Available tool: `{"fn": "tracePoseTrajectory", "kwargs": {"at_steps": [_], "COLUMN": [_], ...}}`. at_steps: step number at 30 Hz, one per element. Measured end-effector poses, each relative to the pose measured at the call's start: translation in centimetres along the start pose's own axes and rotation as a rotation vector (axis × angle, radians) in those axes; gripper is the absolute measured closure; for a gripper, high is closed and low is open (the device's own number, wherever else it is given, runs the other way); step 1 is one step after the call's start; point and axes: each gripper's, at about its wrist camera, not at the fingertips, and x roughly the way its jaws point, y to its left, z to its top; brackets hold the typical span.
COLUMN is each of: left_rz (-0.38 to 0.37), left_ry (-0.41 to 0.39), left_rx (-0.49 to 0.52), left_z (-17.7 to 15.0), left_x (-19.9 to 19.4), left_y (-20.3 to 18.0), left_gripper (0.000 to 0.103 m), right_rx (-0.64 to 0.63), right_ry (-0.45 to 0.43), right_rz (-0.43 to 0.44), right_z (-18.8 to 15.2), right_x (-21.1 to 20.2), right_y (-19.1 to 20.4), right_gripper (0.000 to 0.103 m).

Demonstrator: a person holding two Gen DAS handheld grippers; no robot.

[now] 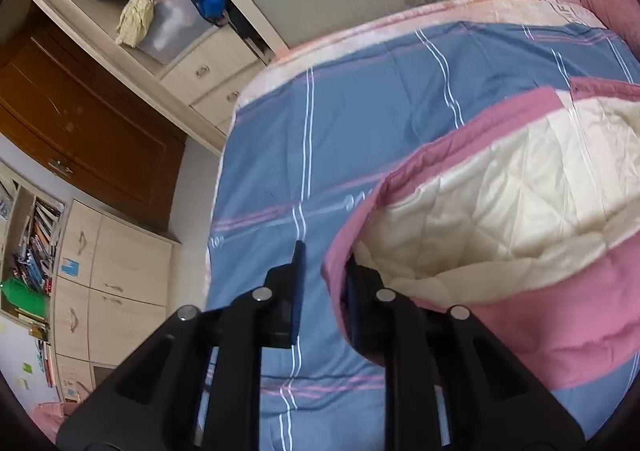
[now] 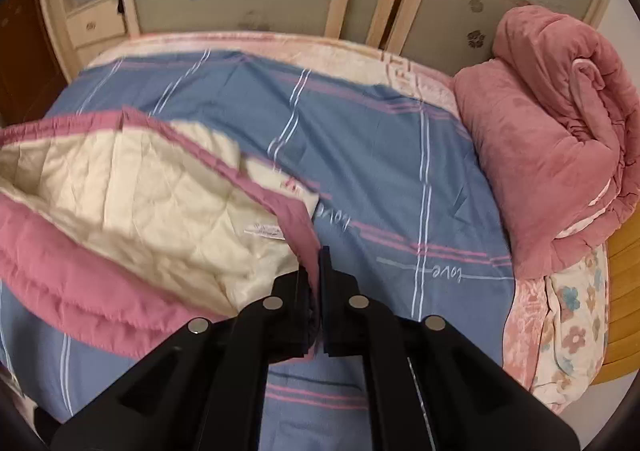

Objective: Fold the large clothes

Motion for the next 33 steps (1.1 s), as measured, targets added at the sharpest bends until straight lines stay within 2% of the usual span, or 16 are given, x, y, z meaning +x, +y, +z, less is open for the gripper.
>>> {"fn": "tracePoseTrajectory", "kwargs": {"at_steps": [3,5,9,11,12,13,14,15,17,18,19,21,23,27,28,33], "left_rz": [-0.010,-0.004,0.029,0.034,0.022,-0.001,-0.027,-0.054,-0.219,-0.341,-0.415,-0.485,-0.430,-0.330,-0.244,-0.055], "left_ry": [0.002,-0.004,0.001,-0.005,-0.013,-0.043,-0.076,-0.100,-0.145,-0.145,-0.131,-0.086,-0.116,-0.095,-0.125,-0.218], "left_rx": [-0.049,-0.092,-0.155,-0.195,-0.207,-0.226,-0.252,-0.282,-0.424,-0.506,-0.553,-0.591,-0.535,-0.437,-0.405,-0.226], "left_z": [1.7,2.5,3.2,3.2,3.2,3.2,3.0,2.9,2.6,2.3,2.3,2.5,2.9,3.1,3.4,4.9], "left_x": [1.2,2.6,6.9,9.8,10.5,11.4,11.8,11.8,11.8,12.0,12.3,12.5,11.1,9.5,8.4,4.6], "left_y": [0.3,0.5,0.4,0.7,0.9,1.3,1.9,2.3,4.7,5.9,6.5,7.3,7.0,6.3,6.1,3.8], "left_gripper": [0.079,0.067,0.033,0.023,0.017,0.015,0.015,0.012,0.009,0.008,0.008,0.008,0.008,0.008,0.007,0.007], "right_rx": [0.095,0.145,0.259,0.350,0.394,0.447,0.490,0.540,0.585,0.594,0.593,0.560,0.504,0.394,0.365,0.287], "right_ry": [-0.007,-0.007,-0.013,-0.094,-0.143,-0.200,-0.256,-0.344,-0.482,-0.546,-0.597,-0.653,-0.673,-0.681,-0.676,-0.649], "right_rz": [0.056,0.080,0.123,0.203,0.248,0.296,0.325,0.354,0.390,0.390,0.380,0.382,0.380,0.392,0.397,0.408], "right_z": [2.1,3.0,4.3,4.4,4.3,4.0,3.8,3.3,2.5,2.0,1.5,0.8,-0.1,-2.5,-3.3,-7.5], "right_x": [0.6,1.6,5.7,7.4,7.8,7.9,7.6,6.8,4.9,3.7,2.5,0.8,-0.7,-2.6,-3.2,-4.8], "right_y": [-1.8,-2.3,-2.9,-3.4,-3.8,-4.3,-4.7,-5.3,-6.1,-6.4,-6.5,-6.4,-5.7,-4.0,-3.2,-0.8], "right_gripper": [0.099,0.099,0.096,0.080,0.058,0.031,0.025,0.024,0.016,0.011,0.009,0.008,0.008,0.008,0.008,0.008]}}
